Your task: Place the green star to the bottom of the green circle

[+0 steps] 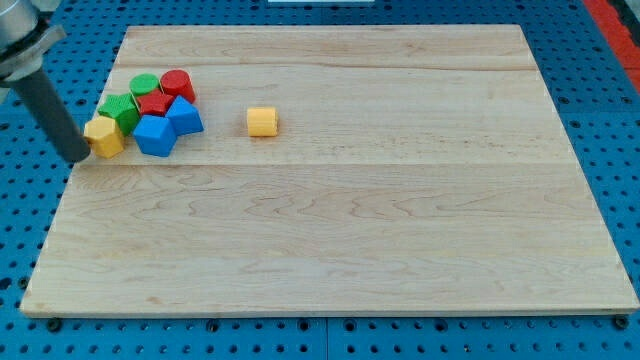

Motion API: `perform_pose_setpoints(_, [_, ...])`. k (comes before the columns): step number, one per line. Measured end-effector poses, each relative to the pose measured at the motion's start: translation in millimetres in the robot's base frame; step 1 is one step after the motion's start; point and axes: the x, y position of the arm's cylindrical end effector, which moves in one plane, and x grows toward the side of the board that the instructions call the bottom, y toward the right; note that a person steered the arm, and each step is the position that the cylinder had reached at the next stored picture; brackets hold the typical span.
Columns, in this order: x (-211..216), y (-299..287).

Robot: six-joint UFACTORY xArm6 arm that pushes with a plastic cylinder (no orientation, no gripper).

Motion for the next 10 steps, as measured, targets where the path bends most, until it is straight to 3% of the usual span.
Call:
perform_pose_setpoints(2, [-26,73])
perform_pose_setpoints(4, [39,-19])
perform_pose_setpoints(7, [-49,-12])
perform_pose_setpoints(10, [-81,81])
